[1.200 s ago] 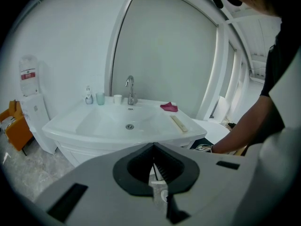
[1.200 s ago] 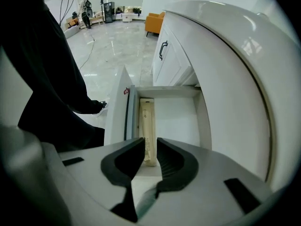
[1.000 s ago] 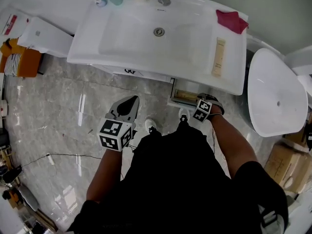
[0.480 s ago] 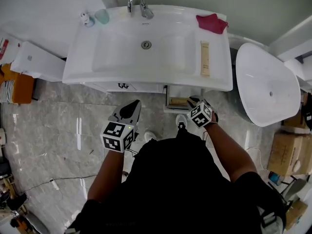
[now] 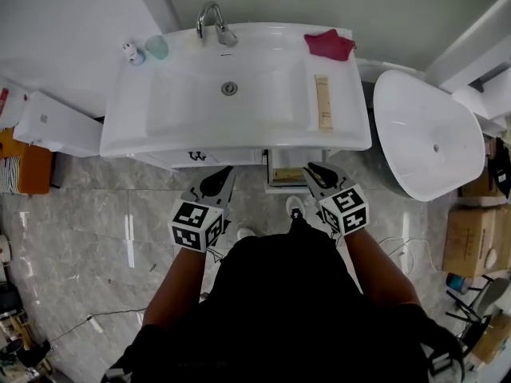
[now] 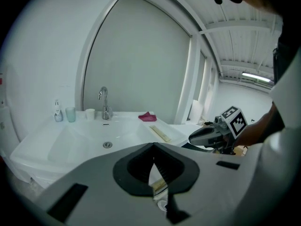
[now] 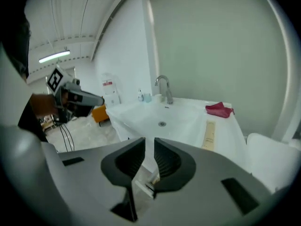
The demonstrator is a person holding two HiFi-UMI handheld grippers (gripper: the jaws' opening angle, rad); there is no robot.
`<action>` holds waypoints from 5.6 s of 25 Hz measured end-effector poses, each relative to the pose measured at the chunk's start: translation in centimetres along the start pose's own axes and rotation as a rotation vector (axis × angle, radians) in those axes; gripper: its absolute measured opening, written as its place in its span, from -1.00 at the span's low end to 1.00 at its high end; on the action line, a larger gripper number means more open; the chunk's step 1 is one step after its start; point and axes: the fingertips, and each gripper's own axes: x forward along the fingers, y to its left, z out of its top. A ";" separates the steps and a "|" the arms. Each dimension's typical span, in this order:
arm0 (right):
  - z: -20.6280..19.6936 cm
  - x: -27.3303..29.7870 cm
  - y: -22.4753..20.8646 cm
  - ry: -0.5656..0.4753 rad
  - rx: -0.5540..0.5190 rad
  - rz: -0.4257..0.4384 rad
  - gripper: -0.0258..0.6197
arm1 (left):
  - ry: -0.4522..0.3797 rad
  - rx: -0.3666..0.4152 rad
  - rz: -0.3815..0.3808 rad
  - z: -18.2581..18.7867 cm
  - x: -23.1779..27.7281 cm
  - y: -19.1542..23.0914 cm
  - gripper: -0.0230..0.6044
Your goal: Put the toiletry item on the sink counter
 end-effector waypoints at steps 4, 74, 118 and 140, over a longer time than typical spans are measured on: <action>2.9 -2.6 0.4 -0.109 0.101 0.010 -0.80 | -0.028 0.017 -0.032 1.4 0.2 -0.7 -0.91; -3.9 15.1 -24.1 0.396 0.103 -0.135 -0.46 | 0.037 -0.092 0.218 -1.7 0.9 -0.6 -0.91; 1.6 2.1 -10.2 -0.039 0.132 -0.051 -0.89 | 0.036 -0.050 0.012 -2.3 -0.6 -0.2 -0.91; -15.4 5.7 -3.5 0.482 -0.635 0.157 -0.89 | 0.070 -0.081 0.034 -3.7 -0.1 0.0 -0.91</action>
